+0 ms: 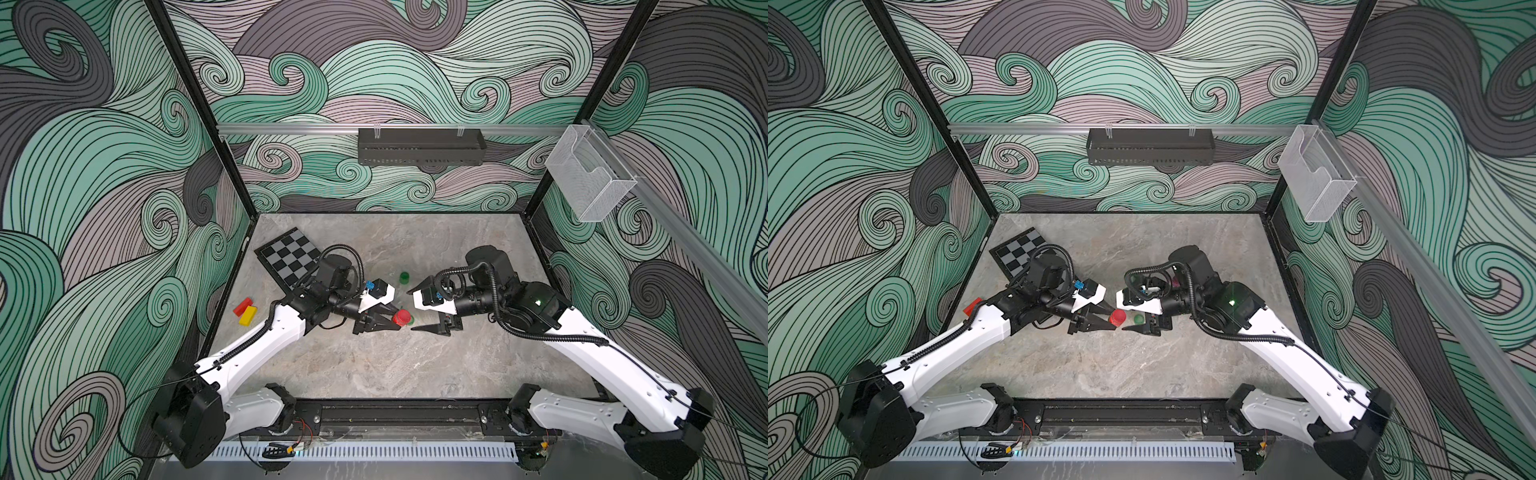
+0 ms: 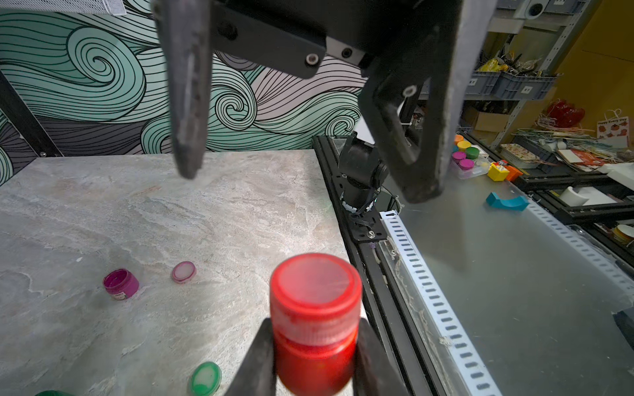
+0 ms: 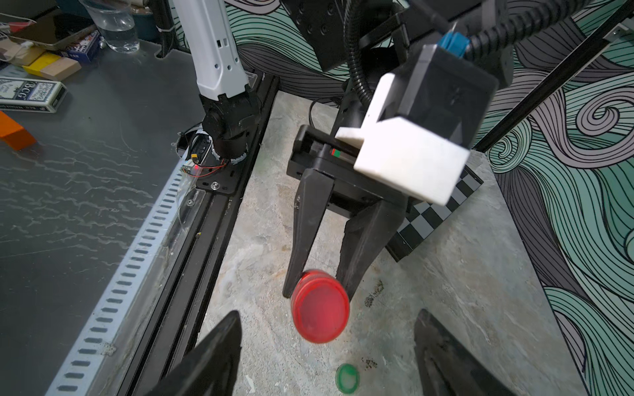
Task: Close the paint jar lid
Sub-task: Close the lid on the paint jar, then screw the lid onto the paint jar.
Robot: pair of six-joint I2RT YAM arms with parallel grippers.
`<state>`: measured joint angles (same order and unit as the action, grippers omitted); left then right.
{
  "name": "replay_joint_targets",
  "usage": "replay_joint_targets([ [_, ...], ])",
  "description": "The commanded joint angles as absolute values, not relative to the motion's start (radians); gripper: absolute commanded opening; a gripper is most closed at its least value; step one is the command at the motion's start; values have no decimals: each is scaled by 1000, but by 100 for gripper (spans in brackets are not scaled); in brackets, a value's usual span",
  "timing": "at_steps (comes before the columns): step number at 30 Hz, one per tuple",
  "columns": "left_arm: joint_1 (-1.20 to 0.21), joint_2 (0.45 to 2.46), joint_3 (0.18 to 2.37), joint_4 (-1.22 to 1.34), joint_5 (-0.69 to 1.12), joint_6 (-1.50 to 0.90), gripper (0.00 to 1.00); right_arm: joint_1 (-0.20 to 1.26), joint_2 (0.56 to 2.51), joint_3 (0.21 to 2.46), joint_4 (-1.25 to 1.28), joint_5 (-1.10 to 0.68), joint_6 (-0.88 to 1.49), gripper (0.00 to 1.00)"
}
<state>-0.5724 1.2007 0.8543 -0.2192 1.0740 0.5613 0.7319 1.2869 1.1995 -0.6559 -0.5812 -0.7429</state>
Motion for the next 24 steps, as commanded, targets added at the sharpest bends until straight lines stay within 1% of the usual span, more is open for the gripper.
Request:
replay_joint_targets([
  [1,-570,1184,888,-246,1088,609,14,736,1342,1241,-681,-661,-815,74],
  [11,-569,1180,890,-249,1059,615,14,739,1411,1272,-713,-663,-821,62],
  [24,-569,1177,885,-247,1045,616,14,739,1447,1265,-728,-622,-827,54],
])
